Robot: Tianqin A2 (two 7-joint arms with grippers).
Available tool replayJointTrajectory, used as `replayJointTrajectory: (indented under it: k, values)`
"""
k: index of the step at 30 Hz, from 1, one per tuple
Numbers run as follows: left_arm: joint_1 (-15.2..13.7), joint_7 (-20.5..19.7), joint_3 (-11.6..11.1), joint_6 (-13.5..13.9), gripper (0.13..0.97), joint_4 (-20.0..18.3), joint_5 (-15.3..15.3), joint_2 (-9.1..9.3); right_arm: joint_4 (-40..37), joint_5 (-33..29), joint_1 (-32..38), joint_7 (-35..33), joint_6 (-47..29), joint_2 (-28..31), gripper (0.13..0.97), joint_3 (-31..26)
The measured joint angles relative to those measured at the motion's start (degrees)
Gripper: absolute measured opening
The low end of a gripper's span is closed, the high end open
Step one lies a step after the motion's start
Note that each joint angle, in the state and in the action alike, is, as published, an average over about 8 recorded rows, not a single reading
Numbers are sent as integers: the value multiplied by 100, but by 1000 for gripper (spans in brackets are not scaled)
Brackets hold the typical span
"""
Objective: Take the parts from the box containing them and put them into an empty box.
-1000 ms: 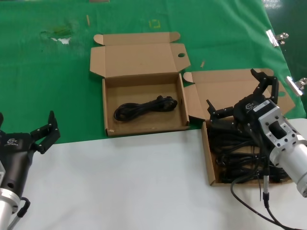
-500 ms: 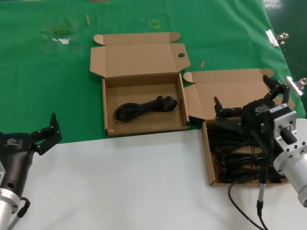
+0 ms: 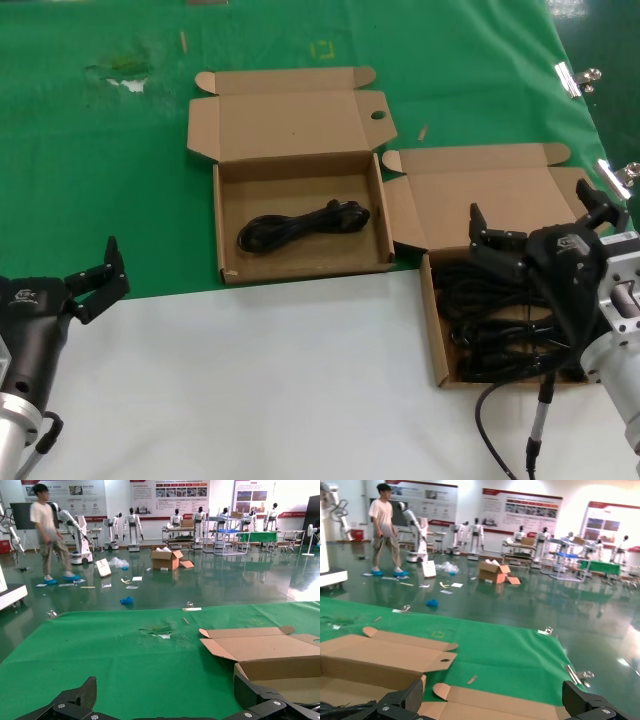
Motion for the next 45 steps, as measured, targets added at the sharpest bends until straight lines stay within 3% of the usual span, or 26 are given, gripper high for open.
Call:
replayJointTrajectory:
  k: [8,45]
  values:
    - [0,0,0,0,966,0,-1,0,40,299,-106,-27,166,-27,966,14]
    - [0,0,0,0,966,0,-1,0,42,308,-109,-27,171,-28,966,15]
